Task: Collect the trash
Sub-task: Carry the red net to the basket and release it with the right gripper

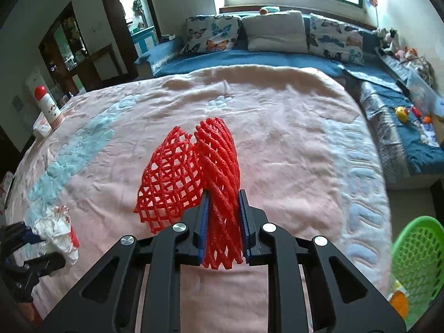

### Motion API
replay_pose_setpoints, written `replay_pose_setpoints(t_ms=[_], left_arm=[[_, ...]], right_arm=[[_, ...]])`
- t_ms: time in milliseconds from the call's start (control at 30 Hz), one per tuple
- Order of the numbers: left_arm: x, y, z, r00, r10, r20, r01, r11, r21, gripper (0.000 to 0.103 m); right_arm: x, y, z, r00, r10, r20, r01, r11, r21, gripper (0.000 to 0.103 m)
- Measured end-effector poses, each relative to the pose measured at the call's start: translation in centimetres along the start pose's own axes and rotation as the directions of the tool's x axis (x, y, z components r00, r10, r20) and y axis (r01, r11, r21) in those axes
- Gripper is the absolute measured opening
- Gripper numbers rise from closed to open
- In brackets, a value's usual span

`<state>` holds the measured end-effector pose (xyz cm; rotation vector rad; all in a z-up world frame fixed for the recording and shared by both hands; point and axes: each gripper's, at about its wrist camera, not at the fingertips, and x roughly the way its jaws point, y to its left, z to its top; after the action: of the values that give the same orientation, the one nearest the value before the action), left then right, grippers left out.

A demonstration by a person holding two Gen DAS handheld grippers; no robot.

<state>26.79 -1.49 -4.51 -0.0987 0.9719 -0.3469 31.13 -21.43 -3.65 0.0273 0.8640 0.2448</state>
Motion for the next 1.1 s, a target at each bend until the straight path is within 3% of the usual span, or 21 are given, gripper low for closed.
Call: replay_pose_setpoints(t_ms=[400,1100], left_arm=[[-1.0,-3.6,-1.2,0.999,-0.035,0.005,0.035,0.998,0.051,0.055],[-1.5,-11.8,-2.1,0.993,-0.12,0.007,0.116,0.975,0.189,0.055]], right_arm=[[-6.6,-1.5,-3.8,0.997,-0.054,0.051,0.054,0.999,0.002,0.02],[-15.7,-10.6,-10.9,0.969,-0.232,0.085,0.216,0.962,0.165,0.02]])
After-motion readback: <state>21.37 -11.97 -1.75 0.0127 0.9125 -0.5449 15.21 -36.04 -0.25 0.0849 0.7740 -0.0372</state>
